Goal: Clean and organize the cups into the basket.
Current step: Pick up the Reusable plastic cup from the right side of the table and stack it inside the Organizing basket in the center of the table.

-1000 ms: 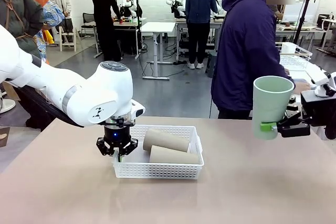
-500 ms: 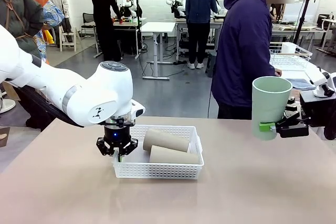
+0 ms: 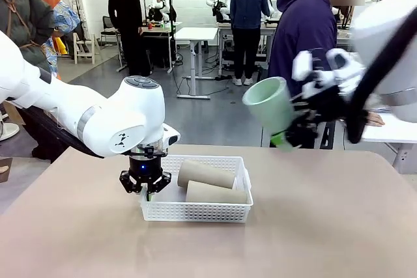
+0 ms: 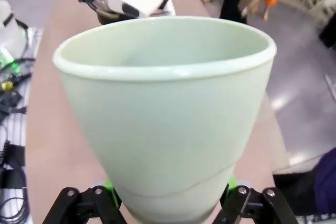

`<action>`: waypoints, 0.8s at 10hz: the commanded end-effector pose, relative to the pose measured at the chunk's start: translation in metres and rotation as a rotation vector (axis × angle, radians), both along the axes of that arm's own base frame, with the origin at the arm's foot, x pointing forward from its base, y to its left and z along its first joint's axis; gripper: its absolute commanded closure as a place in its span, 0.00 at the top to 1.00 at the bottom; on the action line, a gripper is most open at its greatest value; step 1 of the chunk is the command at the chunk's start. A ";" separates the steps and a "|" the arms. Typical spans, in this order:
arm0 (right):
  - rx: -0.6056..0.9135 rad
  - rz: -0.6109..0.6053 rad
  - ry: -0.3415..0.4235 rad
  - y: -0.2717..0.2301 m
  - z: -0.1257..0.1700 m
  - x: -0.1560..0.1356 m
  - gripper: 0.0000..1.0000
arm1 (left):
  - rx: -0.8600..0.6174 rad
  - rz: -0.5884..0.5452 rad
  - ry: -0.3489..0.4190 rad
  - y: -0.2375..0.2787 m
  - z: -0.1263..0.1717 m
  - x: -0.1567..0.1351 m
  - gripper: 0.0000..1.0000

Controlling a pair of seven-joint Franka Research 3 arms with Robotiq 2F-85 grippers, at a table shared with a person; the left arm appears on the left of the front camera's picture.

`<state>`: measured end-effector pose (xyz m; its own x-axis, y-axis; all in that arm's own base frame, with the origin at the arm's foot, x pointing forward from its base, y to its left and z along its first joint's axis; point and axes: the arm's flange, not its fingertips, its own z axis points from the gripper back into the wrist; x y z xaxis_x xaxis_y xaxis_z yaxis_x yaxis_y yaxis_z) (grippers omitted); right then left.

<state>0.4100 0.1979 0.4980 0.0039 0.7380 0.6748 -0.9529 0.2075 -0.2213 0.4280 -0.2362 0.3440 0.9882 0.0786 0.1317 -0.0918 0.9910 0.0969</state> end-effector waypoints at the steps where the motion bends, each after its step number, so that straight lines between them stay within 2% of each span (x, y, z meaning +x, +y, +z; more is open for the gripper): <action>1: -0.210 0.004 0.212 0.054 -0.025 0.046 0.81 | 0.016 0.005 -0.009 0.000 -0.001 -0.002 0.00; 4: -0.358 0.060 0.226 0.136 -0.045 0.053 0.81 | 0.016 0.005 -0.009 0.000 -0.001 -0.002 0.00; 8: -0.439 0.083 0.243 0.158 -0.066 0.055 0.81 | 0.016 0.005 -0.009 0.000 -0.001 -0.002 0.00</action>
<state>0.4579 0.3563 0.4324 0.0394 0.9477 0.3169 -0.9974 0.0566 -0.0451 0.4281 -0.2360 0.3440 0.9881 0.0791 0.1318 -0.0922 0.9910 0.0969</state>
